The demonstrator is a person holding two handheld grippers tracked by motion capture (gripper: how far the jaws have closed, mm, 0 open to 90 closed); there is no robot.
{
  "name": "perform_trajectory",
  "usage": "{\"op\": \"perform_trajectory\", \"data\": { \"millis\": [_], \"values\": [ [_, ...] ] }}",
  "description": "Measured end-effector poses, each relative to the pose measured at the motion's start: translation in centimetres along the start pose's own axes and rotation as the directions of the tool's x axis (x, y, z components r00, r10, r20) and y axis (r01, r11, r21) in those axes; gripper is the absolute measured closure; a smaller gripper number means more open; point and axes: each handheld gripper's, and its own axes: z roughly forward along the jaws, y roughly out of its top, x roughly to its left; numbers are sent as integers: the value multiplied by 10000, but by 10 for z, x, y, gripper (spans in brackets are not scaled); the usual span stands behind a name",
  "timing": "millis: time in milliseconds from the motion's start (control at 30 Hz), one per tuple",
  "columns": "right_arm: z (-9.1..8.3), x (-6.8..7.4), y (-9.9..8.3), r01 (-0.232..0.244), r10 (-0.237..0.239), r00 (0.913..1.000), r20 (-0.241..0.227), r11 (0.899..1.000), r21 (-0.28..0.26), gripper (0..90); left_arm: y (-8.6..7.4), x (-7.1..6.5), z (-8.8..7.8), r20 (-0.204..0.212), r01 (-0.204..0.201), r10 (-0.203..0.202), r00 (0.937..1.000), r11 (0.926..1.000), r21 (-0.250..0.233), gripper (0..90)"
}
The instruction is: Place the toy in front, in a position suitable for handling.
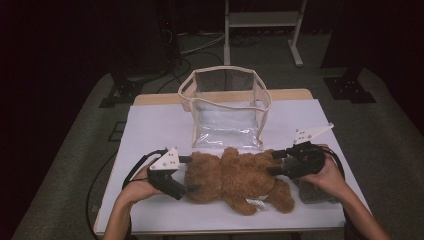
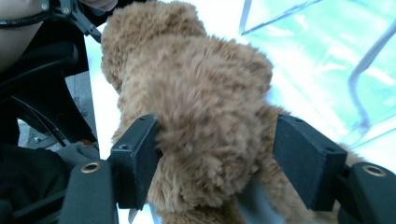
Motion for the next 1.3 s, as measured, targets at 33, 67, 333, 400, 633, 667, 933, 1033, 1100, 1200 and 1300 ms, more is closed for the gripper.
{"op": "perform_trajectory", "data": {
  "millis": [33, 67, 333, 400, 633, 667, 933, 1033, 1100, 1200, 1300],
  "values": [
    [-3, -1, 5, 72, -72, 10000, 5, 10000, -22, 343, 0, 0, -1, -46, 35, -35, 10000, 10000, -37, 100],
    [-6, -1, 9, 133, -133, 9999, -3, 9999, -60, 347, -1, 1, -1, -37, 75, -75, 10000, 9999, -87, 97],
    [-16, 0, 59, 751, -752, 9967, -313, 9972, -45, 394, -7, 4, -10, -250, 208, -211, 9995, 9997, -107, 82],
    [-15, 2, 72, 994, -993, 9942, -415, 9950, 22, 399, -10, 4, -13, -333, 235, -237, 9992, 9997, -47, 82],
    [-5, 9, 112, 1486, -1453, 9850, -934, 9884, 298, 392, -13, 6, -20, -533, 287, -293, 9981, 9995, -136, 82],
    [-3, 9, 117, 1546, -1499, 9831, -1053, 9873, 375, 386, -12, 6, -21, -534, 240, -246, 9983, 9996, -117, 82],
    [10, 5, 144, 1871, -1797, 9772, -1131, 9806, 586, 382, -15, 8, -26, -672, 276, -282, 9973, 9996, -98, 82],
    [15, 2, 151, 1838, -1755, 9777, -1156, 9808, 656, 369, -16, 8, -27, -687, 297, -304, 9972, 9995, -114, 82],
    [17, 0, 156, 1866, -1775, 9774, -1145, 9795, 752, 363, -16, 8, -28, -689, 288, -293, 9972, 9995, -92, 80],
    [20, -4, 164, 1960, -1850, 9749, -1242, 9771, 830, 363, -17, 9, -29, -748, 305, -310, 9967, 9995, -76, 60],
    [23, -5, 173, 2048, -1928, 9736, -1219, 9741, 955, 362, -18, 10, -32, -779, 335, -343, 9964, 9994, -105, 60]
  ]
}}
